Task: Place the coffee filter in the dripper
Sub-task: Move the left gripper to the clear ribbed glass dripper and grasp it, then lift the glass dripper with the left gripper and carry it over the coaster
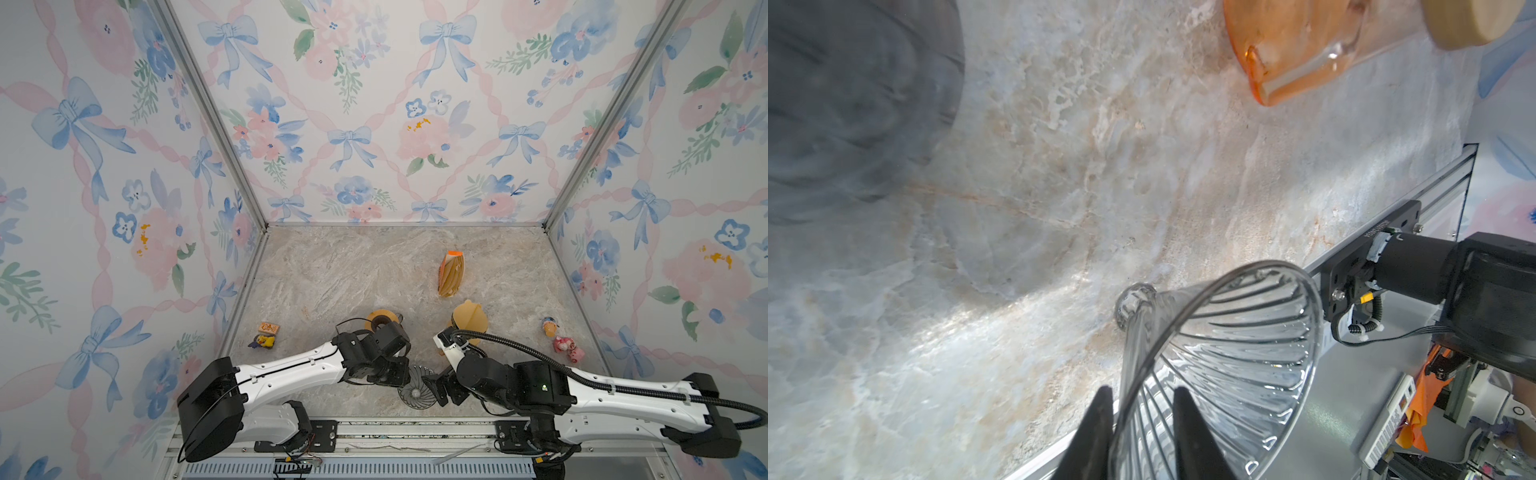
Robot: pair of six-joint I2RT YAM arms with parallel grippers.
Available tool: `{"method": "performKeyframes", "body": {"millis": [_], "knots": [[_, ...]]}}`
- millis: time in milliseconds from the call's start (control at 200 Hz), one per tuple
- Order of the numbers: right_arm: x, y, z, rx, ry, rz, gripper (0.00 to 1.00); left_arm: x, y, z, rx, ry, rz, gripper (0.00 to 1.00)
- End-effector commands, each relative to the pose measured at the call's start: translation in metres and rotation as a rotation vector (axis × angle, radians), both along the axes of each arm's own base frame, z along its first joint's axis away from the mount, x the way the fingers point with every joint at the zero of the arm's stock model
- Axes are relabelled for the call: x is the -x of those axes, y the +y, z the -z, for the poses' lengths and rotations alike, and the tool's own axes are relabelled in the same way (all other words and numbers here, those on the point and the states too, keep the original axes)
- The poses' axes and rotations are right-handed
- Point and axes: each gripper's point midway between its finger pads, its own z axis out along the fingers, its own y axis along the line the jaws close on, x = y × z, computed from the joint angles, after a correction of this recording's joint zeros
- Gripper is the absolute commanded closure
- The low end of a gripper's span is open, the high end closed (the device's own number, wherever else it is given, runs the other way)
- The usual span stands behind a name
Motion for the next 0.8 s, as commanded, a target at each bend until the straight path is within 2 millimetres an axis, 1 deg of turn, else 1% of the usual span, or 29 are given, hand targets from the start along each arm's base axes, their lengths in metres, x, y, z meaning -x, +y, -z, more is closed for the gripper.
{"method": "performKeyframes", "body": {"millis": [0,70,355,540,795], "knots": [[0.001,-0.002,0.002,-0.001,-0.006,0.01,0.04,0.004,0.001,0.008,-0.02,0.008,0.019,0.75],[0.001,-0.002,0.002,-0.001,-0.005,0.01,0.04,0.004,0.0,0.009,-0.022,0.006,0.022,0.77],[0.001,-0.004,0.004,0.009,-0.005,0.012,0.04,0.004,0.002,0.014,-0.038,0.009,0.034,0.82],[0.0,-0.003,0.001,0.007,-0.007,0.013,0.04,0.002,-0.001,0.008,-0.025,-0.01,0.044,0.86],[-0.004,-0.005,-0.013,-0.037,-0.031,0.032,0.04,-0.001,-0.005,-0.003,0.004,-0.036,0.053,0.89]]}}
